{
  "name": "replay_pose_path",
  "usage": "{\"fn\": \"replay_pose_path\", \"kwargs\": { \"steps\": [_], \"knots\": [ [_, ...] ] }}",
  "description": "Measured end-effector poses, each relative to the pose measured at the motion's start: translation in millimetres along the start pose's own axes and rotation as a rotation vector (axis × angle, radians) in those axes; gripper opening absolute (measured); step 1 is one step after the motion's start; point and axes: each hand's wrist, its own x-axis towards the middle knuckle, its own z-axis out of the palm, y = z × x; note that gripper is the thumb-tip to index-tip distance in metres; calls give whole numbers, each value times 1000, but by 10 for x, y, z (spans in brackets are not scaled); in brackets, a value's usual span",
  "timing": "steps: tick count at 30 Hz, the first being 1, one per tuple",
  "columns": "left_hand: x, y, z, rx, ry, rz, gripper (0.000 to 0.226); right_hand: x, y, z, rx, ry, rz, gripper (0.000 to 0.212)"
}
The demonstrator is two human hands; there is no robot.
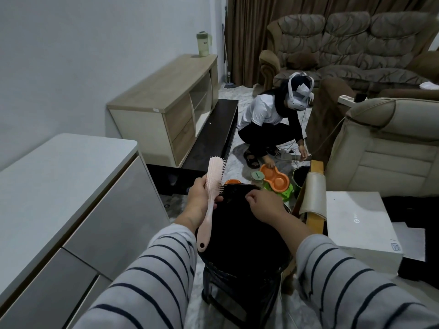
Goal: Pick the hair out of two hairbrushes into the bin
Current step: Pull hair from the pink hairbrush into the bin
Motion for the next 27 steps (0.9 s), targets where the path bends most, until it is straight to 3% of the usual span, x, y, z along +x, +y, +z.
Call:
{"fn": "replay_pose_path", "kwargs": {
  "steps": [2,5,7,12,16,21,23,27],
  "knots": [
    [-20,2,25,-22,-30,-6,43,-6,-114,-23,108,-25,-18,33],
    [-50,-3,94,-23,-65,-10,35,-25,-286,-44,300,331,-114,20],
    [-61,-2,147,-1,-70,3,36,-73,-389,-62,360,467,-195,12],
    [-48,-56,211,8,-138,72,34,-114,-491,-65,130,481,-76,25],
    [-59,-94,275,167,-128,337,29,-109,-559,-63,123,500,41,23],
    [-69,-112,275,397,-67,540,26,-149,-621,-10,54,568,-8,17],
    [-73,-96,261,383,-55,526,26,-152,-633,8,220,537,10,14],
    [-115,-57,302,295,-103,437,31,-129,-644,-50,1176,292,206,11]
  ]
}}
